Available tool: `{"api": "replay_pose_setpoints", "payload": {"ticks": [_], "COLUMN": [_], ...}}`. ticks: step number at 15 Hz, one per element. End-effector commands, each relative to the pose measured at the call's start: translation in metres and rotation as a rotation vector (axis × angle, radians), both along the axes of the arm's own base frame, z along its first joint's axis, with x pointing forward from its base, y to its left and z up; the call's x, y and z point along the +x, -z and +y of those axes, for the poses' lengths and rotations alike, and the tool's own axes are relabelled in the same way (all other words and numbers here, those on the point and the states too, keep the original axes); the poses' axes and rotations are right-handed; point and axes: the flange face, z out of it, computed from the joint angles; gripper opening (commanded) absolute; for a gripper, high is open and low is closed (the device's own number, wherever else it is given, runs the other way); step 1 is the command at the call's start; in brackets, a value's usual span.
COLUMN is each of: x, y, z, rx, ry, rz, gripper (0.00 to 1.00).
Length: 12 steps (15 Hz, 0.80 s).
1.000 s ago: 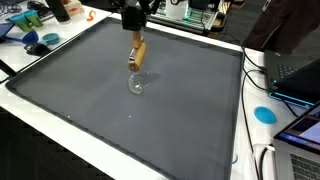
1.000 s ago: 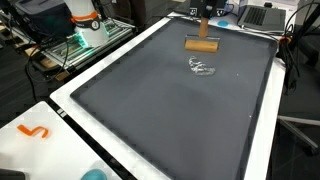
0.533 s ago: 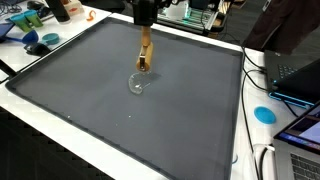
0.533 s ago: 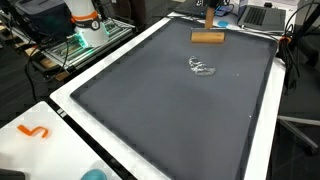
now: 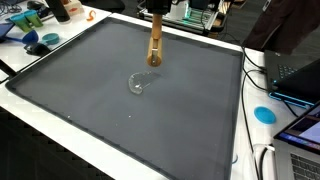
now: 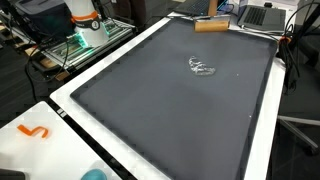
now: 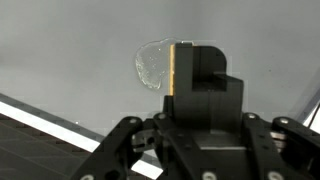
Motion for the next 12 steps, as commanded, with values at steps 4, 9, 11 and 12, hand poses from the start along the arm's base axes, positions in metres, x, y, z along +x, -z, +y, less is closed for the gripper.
{"api": "replay_pose_setpoints", "payload": {"ticks": [4,9,11,12], "x": [-0.014,-0.016,-0.016,-0.016], "y": [-0.026,-0.034,-0.035,-0.035], "z": [0.01,0.013,0.013,0.012], "rx": [-0.018,-0.027,-0.027,-0.028], "ry": [-0.026,-0.032,-0.032,-0.031], "rz": [-0.002,0.0,0.002,0.004], "gripper": [0.24,0.24,0.24,0.24]}}
